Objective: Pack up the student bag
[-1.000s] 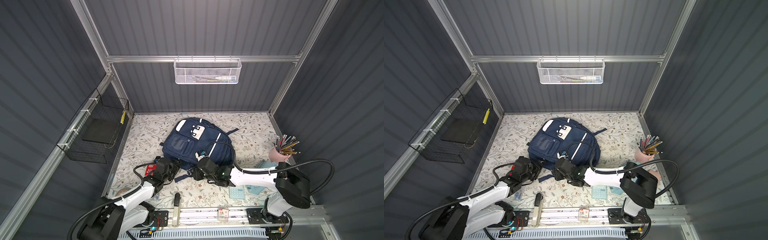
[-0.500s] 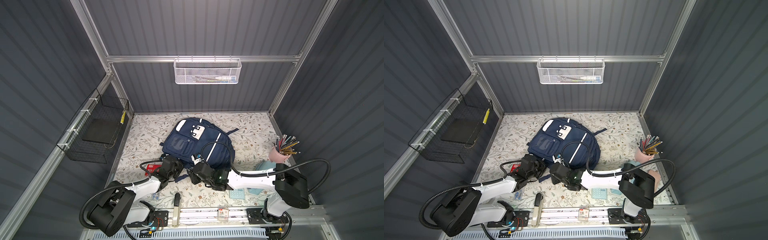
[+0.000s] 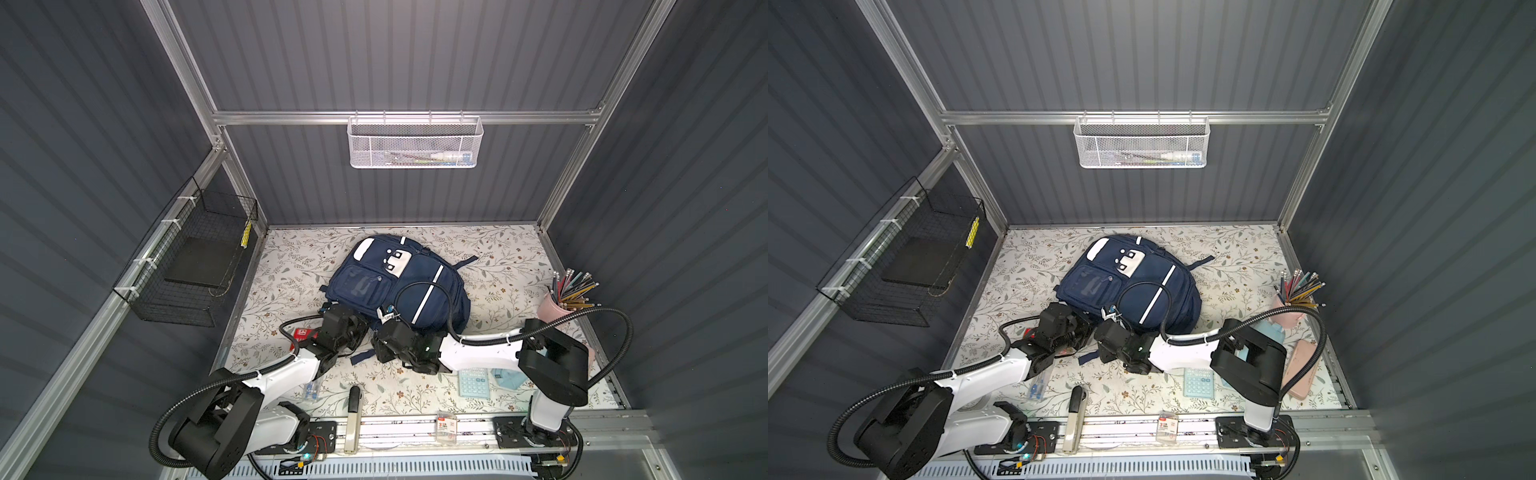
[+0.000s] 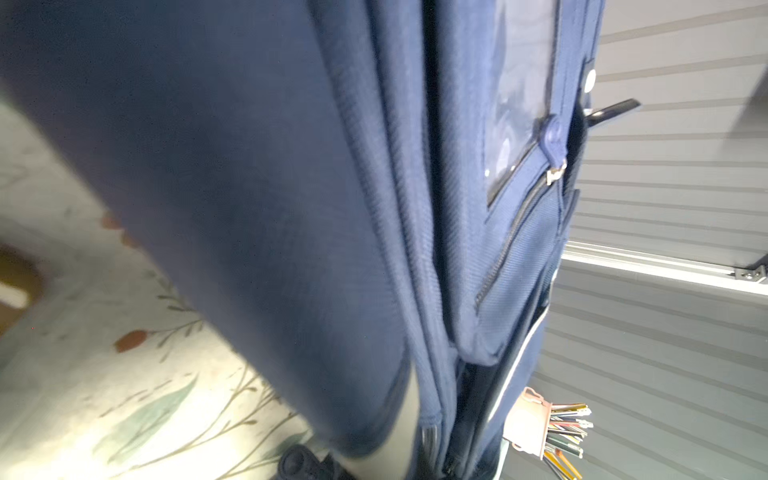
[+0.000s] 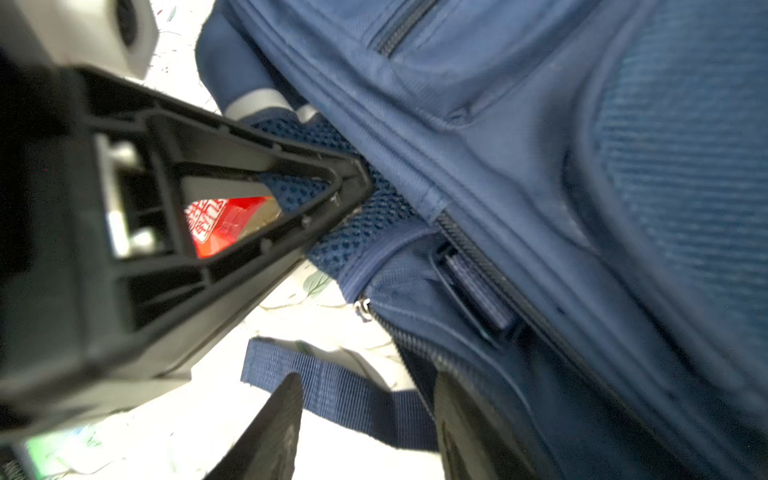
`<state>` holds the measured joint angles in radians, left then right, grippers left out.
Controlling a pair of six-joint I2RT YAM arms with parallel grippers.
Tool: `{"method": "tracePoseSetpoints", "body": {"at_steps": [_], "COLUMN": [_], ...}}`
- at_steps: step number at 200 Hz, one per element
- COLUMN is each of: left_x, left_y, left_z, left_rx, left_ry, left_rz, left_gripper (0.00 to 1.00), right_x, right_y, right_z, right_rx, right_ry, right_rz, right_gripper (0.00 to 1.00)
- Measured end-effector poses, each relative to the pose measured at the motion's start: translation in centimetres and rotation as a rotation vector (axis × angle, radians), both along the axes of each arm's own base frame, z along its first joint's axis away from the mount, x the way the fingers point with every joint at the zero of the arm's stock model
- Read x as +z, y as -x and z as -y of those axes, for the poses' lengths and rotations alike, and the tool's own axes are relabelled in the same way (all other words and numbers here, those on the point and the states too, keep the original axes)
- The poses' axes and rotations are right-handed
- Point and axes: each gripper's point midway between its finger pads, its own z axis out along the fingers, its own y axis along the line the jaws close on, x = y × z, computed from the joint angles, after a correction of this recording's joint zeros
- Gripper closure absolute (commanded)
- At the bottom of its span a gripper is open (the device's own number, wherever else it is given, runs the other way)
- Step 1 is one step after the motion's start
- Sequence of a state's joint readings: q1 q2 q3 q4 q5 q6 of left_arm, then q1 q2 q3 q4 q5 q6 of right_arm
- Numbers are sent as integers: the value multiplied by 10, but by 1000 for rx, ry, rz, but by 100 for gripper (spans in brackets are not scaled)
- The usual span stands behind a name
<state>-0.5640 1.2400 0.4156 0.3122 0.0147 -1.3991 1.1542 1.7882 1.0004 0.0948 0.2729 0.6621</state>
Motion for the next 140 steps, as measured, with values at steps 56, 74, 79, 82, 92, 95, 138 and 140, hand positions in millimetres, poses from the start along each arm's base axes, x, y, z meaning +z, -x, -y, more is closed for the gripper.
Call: {"method": "tracePoseSetpoints", "body": {"at_steps": [56, 74, 79, 82, 92, 95, 138, 140], "left_x": [3, 5, 5, 5, 6, 6, 15, 16], "left_y": [-2, -3, -4, -4, -6, -6, -12, -12], "left_z": [1, 4, 4, 5, 7, 8, 13, 13], "left_rx": [-4, -9, -11, -12, -18, -20, -31, -31], "left_ry": [-6, 0, 0, 1, -1, 0, 14, 15], "left_rz": [-6, -3, -4, -5, -6, -7, 9, 9], "left_gripper": [100, 100, 100, 100, 100, 100, 100, 100], "right_x": [11, 42, 52, 57, 69, 71, 5, 2], "right_y": [1, 6, 8, 9, 14, 14, 19, 19], "right_z": [3, 4, 3, 2, -3, -4, -5, -4], "right_rx": [-14, -15, -15, -14, -6, -7, -26, -28], "right_ry": [5, -54, -82, -99, -156, -169, -83, -73], "right_rz": [32, 41, 44, 43, 35, 29, -91, -95], "right_gripper": [45, 45, 45, 46, 46, 46, 43, 42]}}
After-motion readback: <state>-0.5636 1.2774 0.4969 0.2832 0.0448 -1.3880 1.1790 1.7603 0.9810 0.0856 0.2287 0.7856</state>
